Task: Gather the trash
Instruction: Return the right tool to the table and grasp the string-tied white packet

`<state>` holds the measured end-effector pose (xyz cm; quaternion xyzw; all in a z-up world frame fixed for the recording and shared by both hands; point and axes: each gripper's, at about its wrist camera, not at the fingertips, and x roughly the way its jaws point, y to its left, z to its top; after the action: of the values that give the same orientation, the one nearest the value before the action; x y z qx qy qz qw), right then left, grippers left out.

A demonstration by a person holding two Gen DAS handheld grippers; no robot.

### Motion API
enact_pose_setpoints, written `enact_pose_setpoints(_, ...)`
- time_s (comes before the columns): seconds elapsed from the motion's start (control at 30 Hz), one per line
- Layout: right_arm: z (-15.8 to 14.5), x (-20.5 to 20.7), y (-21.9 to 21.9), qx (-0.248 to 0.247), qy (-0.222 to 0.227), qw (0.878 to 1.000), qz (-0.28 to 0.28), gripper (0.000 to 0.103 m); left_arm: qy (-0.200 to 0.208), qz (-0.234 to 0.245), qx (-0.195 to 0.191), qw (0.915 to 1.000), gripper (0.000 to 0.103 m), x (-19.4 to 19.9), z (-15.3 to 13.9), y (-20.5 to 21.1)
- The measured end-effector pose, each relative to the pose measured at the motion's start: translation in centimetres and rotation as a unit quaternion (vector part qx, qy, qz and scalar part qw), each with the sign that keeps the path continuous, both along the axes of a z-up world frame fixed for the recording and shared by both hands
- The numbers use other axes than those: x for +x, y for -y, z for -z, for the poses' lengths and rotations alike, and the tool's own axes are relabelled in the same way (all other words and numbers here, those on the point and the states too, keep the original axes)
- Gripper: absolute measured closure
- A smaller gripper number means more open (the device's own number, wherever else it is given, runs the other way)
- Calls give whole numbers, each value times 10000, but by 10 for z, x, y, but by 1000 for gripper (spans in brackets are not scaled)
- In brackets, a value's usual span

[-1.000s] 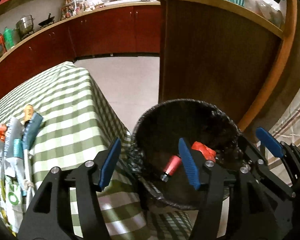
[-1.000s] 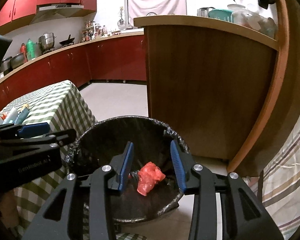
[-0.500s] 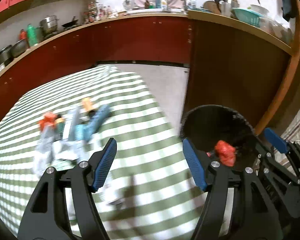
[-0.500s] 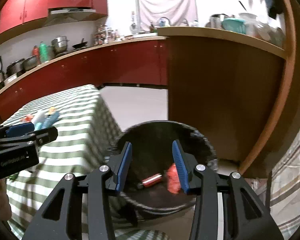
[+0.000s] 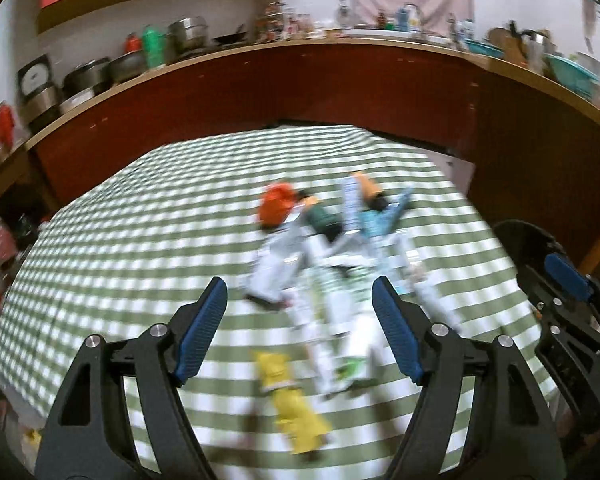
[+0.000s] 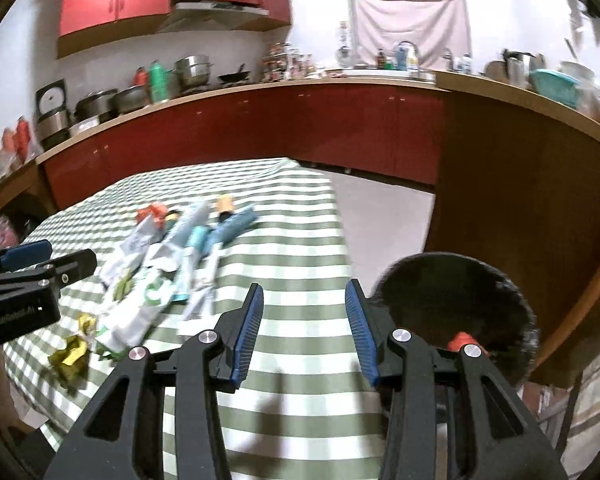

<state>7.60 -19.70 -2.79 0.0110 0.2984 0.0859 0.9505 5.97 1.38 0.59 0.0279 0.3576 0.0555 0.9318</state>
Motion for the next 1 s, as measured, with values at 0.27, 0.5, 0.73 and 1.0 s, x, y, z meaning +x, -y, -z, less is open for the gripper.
enact_pose_setpoints(0.27, 9, 11, -43, -167, -186, 9992, -324, 60, -140, -629, -51, 9979, 30, -7, 12, -61)
enact_pose_setpoints(0.5, 16, 23, -69, -364, -402, 9975, -455, 60, -262, -956, -162, 9949, 29, -3, 23, -95)
enact_pose_setpoints(0.73, 21, 32, -77, -499, -657, 9954, -480, 63, -386, -947, -286, 9944, 29, 1, 34, -104)
enact_pose_setpoints(1.0, 24, 32, -80, -630, -661, 9945, -514, 85, -428, -874, -332, 9947, 28, 1, 40, -96)
